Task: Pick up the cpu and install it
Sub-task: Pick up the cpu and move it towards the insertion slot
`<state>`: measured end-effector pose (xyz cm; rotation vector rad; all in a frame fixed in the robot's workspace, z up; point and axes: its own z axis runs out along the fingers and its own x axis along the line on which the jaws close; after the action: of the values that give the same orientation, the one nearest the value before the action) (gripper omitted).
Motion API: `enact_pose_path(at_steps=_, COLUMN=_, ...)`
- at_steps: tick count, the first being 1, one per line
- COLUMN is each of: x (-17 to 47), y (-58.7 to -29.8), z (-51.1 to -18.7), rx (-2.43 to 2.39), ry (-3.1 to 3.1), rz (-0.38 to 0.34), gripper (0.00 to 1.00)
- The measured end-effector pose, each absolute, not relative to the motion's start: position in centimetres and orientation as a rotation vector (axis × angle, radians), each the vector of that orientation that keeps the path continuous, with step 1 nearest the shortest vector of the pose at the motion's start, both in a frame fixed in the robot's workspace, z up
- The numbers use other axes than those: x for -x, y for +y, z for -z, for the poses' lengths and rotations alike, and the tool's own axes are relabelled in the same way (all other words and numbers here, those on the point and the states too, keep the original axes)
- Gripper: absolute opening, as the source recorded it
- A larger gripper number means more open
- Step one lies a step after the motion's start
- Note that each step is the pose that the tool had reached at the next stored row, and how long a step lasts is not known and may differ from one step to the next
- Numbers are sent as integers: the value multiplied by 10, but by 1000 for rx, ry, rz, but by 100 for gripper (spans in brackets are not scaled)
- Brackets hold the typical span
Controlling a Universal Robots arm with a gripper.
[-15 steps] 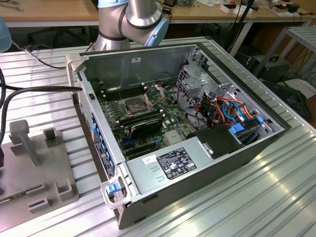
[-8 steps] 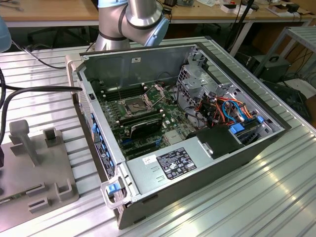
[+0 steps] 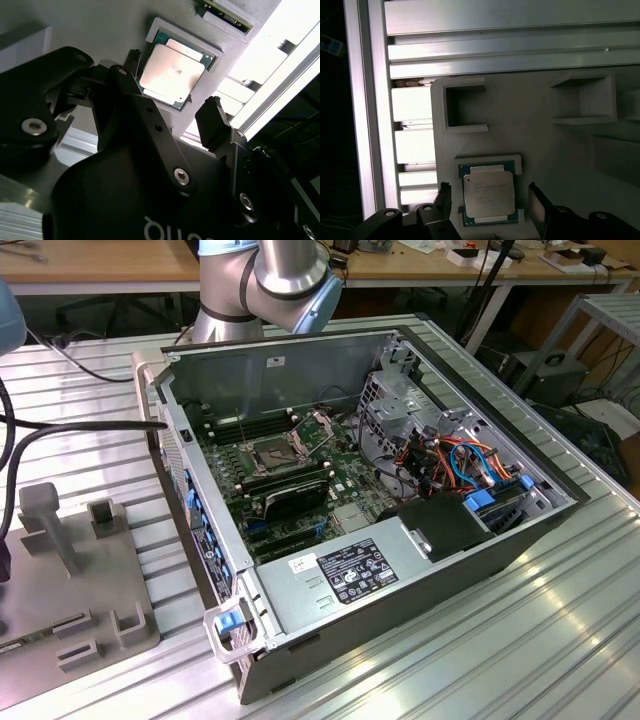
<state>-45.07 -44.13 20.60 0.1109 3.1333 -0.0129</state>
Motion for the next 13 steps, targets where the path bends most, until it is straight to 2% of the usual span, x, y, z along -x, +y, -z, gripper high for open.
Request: enact_pose_path(at_steps=13, x=451, y=-441, z=-201, rx=-102, ry=3134, rz=13, gripper=72)
